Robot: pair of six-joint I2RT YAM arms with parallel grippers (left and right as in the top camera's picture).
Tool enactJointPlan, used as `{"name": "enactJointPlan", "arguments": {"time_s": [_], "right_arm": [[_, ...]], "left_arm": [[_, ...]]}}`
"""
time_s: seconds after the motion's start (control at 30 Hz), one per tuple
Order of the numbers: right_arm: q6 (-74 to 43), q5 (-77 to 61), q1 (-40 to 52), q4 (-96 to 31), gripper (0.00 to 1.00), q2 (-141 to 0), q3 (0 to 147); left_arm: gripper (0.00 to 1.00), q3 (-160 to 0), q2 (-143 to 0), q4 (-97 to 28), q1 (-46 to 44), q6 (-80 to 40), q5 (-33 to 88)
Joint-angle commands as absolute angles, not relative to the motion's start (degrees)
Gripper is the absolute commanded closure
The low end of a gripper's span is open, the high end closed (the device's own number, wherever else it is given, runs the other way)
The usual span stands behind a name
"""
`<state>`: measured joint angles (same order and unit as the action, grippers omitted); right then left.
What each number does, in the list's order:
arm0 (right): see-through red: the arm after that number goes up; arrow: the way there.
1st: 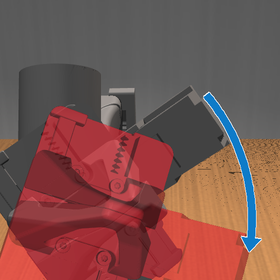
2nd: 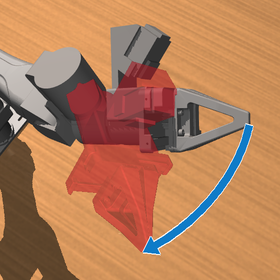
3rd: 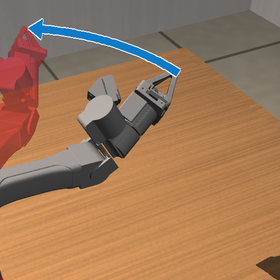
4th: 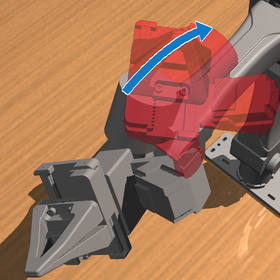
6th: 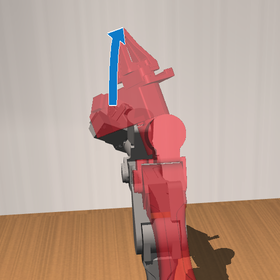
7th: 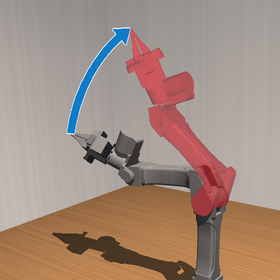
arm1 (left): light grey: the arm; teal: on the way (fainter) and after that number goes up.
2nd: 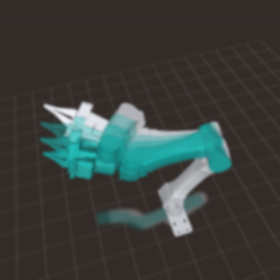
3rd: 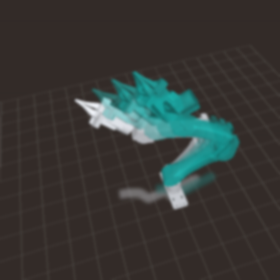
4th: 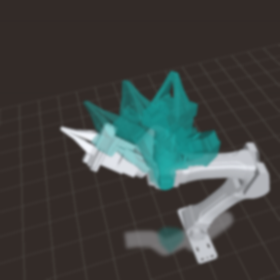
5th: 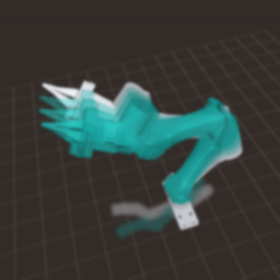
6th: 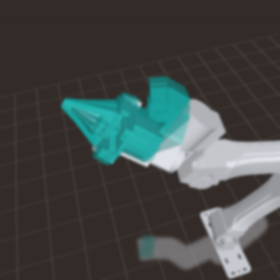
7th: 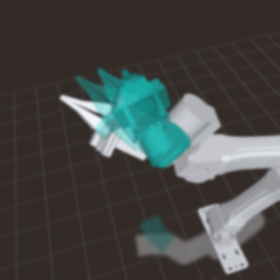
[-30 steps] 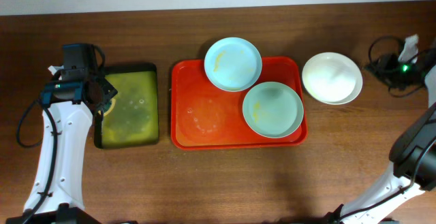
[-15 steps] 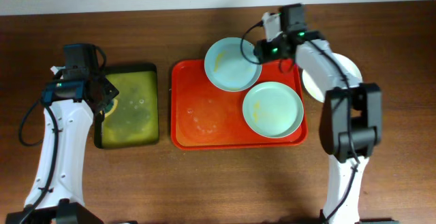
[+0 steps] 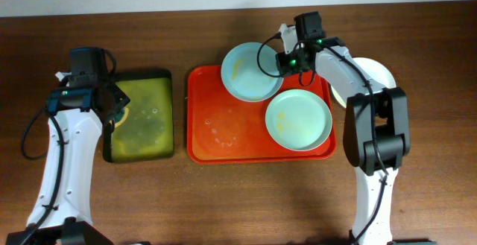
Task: Clean dirty plates on tray and stack at the side
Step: 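Reach the right gripper to the light blue plate and grasp its rim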
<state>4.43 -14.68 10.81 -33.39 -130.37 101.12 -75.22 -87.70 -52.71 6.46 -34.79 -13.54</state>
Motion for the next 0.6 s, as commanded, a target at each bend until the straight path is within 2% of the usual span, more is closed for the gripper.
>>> {"name": "enactJointPlan", "arguments": {"time_s": [0.0, 0.1, 0.3, 0.57], "right_arm": [[4.0, -19.6, 14.1, -35.2, 0.96, -130.9, 100.7], [4.0, -20.6, 17.2, -39.0, 0.96, -130.9, 100.7], [4.0, -20.6, 18.5, -47.5, 0.96, -130.9, 100.7], [4.0, -22.1, 20.9, -50.3, 0.96, -130.9, 100.7]], "left_arm": [[1.0, -75.0, -88.2, -52.1, 6.6, -35.1, -9.4], [1.0, -75.0, -88.2, -50.3, 5.3, -29.8, -4.2], [1.0, -75.0, -89.3, -48.1, -0.1, -29.7, -3.9], [1.0, -75.0, -106.7, -40.7, 2.0, -30.2, -5.9]]}}
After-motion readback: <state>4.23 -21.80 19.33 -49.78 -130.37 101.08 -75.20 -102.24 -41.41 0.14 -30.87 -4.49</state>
